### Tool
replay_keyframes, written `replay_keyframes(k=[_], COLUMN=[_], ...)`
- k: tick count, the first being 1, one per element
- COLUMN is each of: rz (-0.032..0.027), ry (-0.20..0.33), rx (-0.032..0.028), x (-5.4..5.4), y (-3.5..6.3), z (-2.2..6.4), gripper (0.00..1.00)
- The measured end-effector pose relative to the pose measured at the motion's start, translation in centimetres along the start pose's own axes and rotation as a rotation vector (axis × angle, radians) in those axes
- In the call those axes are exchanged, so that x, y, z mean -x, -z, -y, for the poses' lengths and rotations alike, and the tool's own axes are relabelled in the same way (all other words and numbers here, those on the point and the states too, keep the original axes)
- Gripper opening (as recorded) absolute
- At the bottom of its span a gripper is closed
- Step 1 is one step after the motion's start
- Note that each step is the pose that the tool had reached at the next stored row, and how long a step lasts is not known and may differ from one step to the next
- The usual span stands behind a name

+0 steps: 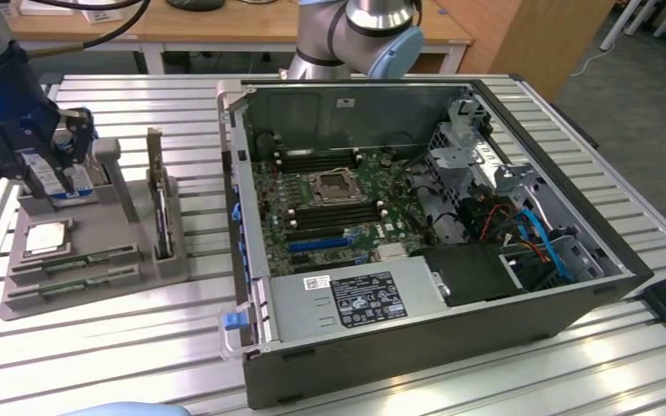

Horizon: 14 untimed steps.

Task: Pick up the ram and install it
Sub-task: 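Pick up the ram and move it above insertion slot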

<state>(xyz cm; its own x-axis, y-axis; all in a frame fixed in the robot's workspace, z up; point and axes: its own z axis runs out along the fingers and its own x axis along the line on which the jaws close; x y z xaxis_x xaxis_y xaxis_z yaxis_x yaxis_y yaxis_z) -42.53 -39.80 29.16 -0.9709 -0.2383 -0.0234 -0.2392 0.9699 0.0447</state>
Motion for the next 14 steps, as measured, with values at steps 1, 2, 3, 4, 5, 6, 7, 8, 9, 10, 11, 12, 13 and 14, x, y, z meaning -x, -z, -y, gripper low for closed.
replay_keyframes(k=[1, 2, 3, 4, 5, 6, 7, 8, 9, 10, 11, 12, 13, 14], rz=[-0.0009, -0.0016, -0.0023, -0.0031, -0.0039, -0.0047, -0.0055, -0.0063, -0.0071, -0.0079, -0.0087, -0.0095, -0.0104, -0.0112], ry=[0.018, 0.036, 0.053, 0.07, 0.088, 0.106, 0.125, 0.143, 0.161, 0.179, 0.197, 0.215, 0.234, 0.252], rx=[0.0004, 0.0009, 0.0012, 0.0017, 0.0021, 0.0025, 0.003, 0.0034, 0.0038, 0.0042, 0.0047, 0.005, 0.0055, 0.0059], x=[0.0, 0.0, 0.0, 0.0, 0.0, 0.0, 0.0, 0.0, 0.0, 0.0, 0.0, 0.0, 0.0, 0.0], y=[0.0, -0.01, -0.02, -0.02, -0.02, -0.03, -0.03, -0.04, -0.05, -0.05, -0.06, -0.06, -0.07, -0.07], z=[0.0, 0.0, 0.0, 0.0, 0.0, 0.0, 0.0, 0.0, 0.0, 0.0, 0.0, 0.0, 0.0, 0.0], gripper=[0.36, 0.36, 0.36, 0.36, 0.36, 0.36, 0.36, 0.36, 0.36, 0.36, 0.36, 0.36, 0.36, 0.36])
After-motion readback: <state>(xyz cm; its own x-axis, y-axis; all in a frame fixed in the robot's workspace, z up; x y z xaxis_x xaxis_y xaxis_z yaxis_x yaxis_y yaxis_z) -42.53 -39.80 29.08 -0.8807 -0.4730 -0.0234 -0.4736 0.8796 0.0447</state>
